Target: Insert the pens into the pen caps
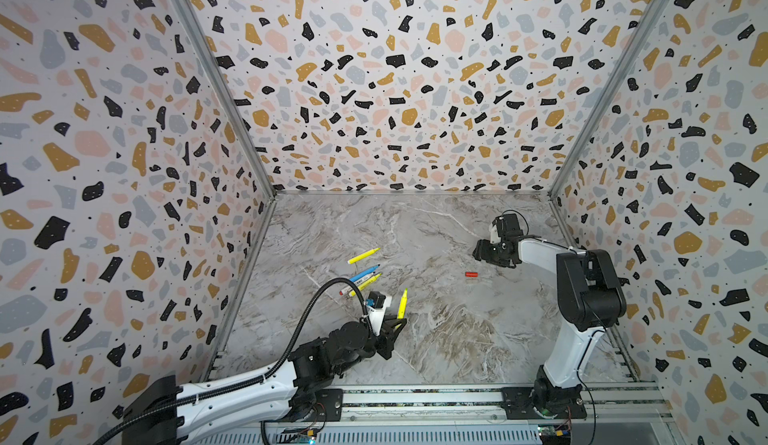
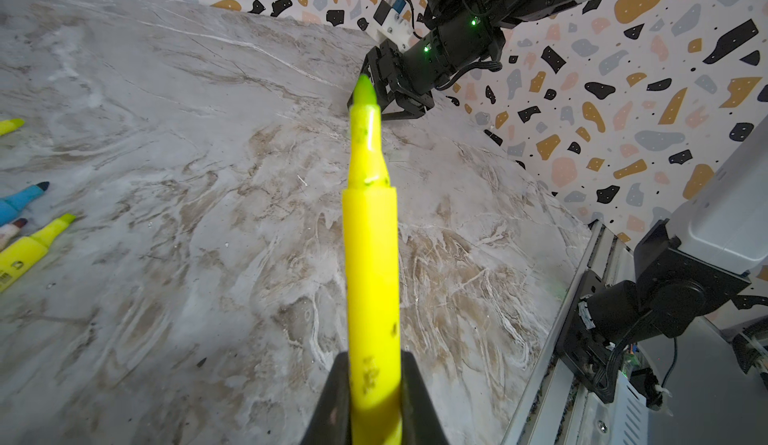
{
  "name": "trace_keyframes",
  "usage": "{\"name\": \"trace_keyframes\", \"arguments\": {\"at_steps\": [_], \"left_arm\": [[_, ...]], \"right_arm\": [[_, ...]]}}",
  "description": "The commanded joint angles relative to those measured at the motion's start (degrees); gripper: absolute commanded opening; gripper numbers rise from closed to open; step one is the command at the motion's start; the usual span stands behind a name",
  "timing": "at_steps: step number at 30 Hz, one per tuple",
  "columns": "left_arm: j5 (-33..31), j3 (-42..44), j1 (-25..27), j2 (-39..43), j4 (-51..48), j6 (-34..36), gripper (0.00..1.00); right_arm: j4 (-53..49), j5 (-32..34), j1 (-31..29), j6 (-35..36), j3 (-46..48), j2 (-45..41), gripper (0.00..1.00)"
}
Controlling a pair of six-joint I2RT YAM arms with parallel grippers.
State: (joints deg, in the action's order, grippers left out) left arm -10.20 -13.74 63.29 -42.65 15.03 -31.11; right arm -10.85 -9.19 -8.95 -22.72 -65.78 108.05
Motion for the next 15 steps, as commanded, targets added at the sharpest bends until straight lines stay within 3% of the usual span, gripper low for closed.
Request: {"name": "trace_keyframes", "arguments": {"at_steps": [1,15], "left_arm": [[-1.21,0.64,-0.18,0.22,1.85,0.79,0.06],[-1.71,0.8,-0.22,0.14,1.78,1.14,0.06]], "right_arm": [[-3.68,2.23,-0.28,1.24,-2.08,1.47,0.66],[-4.48,2.62,-4.61,1.23,-5.03,3.75,0.66]]}}
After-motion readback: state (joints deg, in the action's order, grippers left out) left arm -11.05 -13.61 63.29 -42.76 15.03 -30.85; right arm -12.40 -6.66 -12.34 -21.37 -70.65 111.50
